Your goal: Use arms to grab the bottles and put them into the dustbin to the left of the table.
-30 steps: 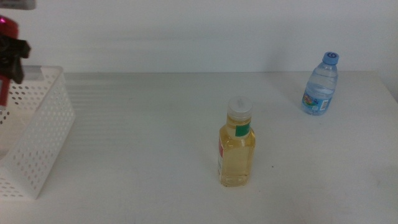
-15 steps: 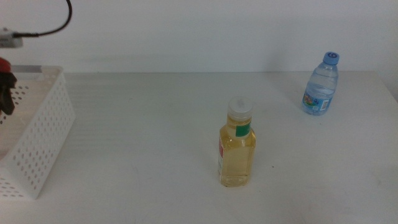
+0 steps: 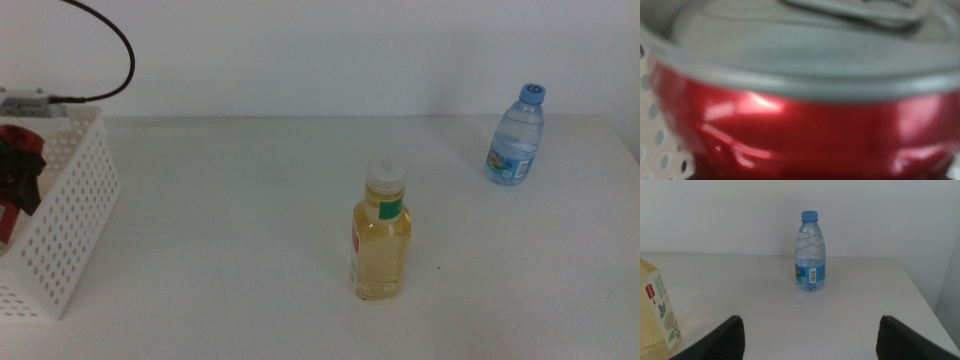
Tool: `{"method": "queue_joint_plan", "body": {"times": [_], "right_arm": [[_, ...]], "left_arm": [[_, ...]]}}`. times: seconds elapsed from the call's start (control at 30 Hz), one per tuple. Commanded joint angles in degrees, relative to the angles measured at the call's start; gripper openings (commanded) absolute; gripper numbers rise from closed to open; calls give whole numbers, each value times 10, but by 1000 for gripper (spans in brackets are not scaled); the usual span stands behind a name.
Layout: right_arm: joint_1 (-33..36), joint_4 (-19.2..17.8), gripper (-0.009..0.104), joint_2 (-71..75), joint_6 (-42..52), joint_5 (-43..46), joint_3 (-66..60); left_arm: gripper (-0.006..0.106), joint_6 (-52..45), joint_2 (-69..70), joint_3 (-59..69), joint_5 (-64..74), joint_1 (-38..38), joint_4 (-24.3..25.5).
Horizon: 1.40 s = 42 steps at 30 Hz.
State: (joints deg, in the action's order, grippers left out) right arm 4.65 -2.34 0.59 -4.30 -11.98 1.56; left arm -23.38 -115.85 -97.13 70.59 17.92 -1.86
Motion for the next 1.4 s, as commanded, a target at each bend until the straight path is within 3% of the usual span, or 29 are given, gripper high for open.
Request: {"method": "queue_joint_plan", "body": {"times": [0.0,0.4,0.57,0.63,0.7,0.8,1.37], "right_arm": [[-3,-5,73,15,6,46,14],[-3,-5,73,15,6,46,14],[-3,-5,73,15,6,46,14],[-3,-5,73,15,6,46,14],[-3,-5,73,15,6,46,14],[-3,-5,73,15,6,46,14],[-3,-5,73,15,6,46,14]], "left_arm": [[-5,0,26,-22,37,0,-5],[-3,1,-23,-22,34,0,0],[10,2,-32,-22,13,0,0],[25,2,-34,-22,9,0,0],[70,2,-34,-22,8,-1,0],[91,2,-34,-22,11,-1,0],[90,45,80,-55,48,-31,10]]}}
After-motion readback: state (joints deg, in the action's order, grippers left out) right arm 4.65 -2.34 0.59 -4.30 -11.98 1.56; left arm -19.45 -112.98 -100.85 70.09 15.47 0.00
